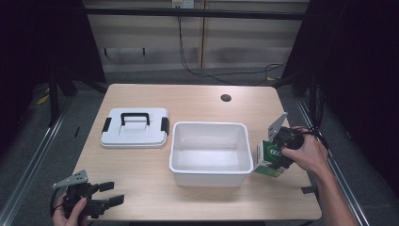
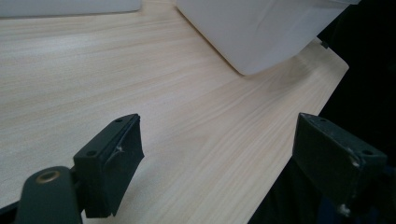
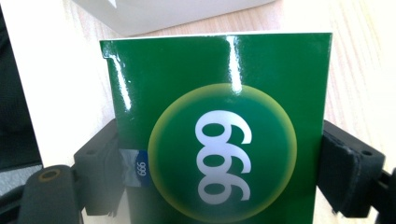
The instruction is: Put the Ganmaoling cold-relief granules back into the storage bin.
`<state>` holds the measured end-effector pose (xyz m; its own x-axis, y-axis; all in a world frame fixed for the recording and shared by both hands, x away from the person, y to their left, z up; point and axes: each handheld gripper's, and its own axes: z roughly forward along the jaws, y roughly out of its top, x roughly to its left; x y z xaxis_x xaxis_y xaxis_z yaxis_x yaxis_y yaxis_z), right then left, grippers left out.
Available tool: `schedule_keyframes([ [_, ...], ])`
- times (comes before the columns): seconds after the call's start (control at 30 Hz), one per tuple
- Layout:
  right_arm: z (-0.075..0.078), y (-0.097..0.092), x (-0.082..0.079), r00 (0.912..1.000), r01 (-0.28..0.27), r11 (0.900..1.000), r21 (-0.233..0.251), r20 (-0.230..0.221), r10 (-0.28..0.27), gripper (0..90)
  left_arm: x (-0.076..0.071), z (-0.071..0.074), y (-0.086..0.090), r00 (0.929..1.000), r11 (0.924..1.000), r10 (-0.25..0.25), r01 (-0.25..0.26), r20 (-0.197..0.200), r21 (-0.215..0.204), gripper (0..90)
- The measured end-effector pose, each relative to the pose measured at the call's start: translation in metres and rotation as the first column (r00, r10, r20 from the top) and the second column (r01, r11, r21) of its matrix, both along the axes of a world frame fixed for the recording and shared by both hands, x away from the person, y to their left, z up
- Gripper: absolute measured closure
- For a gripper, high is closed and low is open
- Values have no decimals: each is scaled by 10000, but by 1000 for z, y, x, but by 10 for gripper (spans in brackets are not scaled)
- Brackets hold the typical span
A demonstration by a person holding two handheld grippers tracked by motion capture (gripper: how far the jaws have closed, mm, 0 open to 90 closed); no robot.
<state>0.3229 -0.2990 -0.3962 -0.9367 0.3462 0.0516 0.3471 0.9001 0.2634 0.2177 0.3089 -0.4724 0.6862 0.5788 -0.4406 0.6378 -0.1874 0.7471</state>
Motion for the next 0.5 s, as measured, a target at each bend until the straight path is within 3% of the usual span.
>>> schedule_keyframes([
  [0.33, -1, -17, -7, 9986, 447, 9939, 1008, 228, -472, 155, 0, 0, -1, 10000, 10000, 32, -32, -41, 40, 160],
  [0.43, 0, -24, -16, 9965, 524, 9836, 1728, 558, -629, 154, 0, 0, -1, 10000, 10000, 32, -32, -11, 15, 160],
  [0.5, 0, -27, -20, 9953, 628, 9802, 1875, 612, -755, 154, 0, 0, -1, 10000, 10000, 56, -56, -19, 39, 161],
])
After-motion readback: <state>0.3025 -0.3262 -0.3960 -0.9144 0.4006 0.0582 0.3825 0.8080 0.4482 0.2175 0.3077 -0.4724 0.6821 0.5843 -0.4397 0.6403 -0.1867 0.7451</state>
